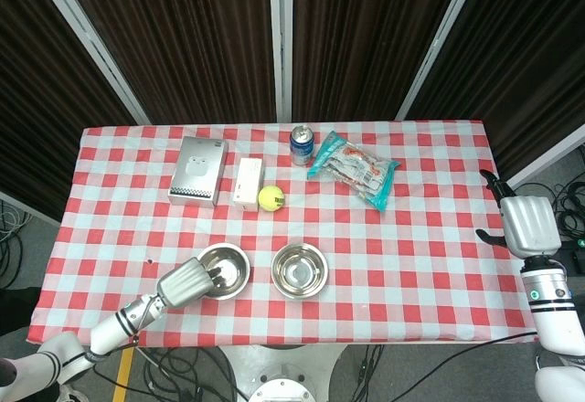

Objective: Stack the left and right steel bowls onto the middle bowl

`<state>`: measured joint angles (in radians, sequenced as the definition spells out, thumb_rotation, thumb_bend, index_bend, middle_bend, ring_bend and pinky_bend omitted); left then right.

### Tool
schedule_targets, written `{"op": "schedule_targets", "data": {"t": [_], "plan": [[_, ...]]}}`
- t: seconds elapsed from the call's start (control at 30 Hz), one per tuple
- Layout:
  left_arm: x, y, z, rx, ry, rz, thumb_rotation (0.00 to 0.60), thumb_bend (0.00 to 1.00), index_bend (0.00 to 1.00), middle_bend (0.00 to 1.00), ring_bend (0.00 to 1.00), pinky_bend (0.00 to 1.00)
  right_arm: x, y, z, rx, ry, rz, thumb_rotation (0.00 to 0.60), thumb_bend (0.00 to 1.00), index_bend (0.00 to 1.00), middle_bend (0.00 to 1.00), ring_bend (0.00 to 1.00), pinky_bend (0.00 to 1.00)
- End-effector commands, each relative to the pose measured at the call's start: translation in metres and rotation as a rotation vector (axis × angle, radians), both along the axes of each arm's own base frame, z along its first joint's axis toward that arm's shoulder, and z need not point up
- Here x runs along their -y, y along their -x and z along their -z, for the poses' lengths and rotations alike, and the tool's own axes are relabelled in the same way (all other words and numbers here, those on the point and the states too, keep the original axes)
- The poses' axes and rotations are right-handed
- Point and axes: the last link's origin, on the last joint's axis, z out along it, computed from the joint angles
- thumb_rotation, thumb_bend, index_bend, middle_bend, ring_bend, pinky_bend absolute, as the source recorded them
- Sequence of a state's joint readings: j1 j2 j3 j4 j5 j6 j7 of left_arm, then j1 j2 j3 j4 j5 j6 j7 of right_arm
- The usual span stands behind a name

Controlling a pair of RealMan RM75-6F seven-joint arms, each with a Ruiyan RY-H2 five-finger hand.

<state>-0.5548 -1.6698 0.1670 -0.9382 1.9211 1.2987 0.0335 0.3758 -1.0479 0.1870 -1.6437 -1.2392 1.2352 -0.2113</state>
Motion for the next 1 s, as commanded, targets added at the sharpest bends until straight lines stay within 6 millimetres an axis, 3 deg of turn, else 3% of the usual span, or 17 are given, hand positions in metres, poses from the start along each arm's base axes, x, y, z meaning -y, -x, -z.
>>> {"op": "schedule_targets", "data": {"t": [0.03, 0.7, 0.87, 1.0], "plan": [[-0.001, -0.001, 0.001, 0.003, -0.006, 0.011, 0.6, 0.35, 0.64, 0.64, 0.98, 0.99, 0.001, 0.0, 0.0, 0.001, 0.002, 0.001, 0.6, 0.04, 0.13, 0.3, 0.79, 0.77], [-0.006, -0.007, -0.005, 0.075, -0.035, 0.043, 0.6, 0.36, 0.69, 0.7, 1.0, 1.0, -0.001, 0.002, -0.007, 0.006, 0.026, 0.001, 0.6, 0.04, 0.13, 0.31, 0.79, 0.77], [-0.014, -0.024, -0.008, 0.087, -0.028, 0.088, 0.6, 0.36, 0.69, 0.7, 1.0, 1.0, 0.0, -0.001, -0.014, 0.013, 0.047, -0.007, 0.6, 0.04, 0.13, 0.31, 0.79, 0.77], [-0.02, -0.048, -0.007, 0.072, -0.003, 0.156, 0.6, 0.36, 0.69, 0.7, 1.0, 1.0, 0.002, -0.003, -0.021, 0.032, 0.073, -0.014, 0.6, 0.04, 0.13, 0.31, 0.79, 0.77]]}}
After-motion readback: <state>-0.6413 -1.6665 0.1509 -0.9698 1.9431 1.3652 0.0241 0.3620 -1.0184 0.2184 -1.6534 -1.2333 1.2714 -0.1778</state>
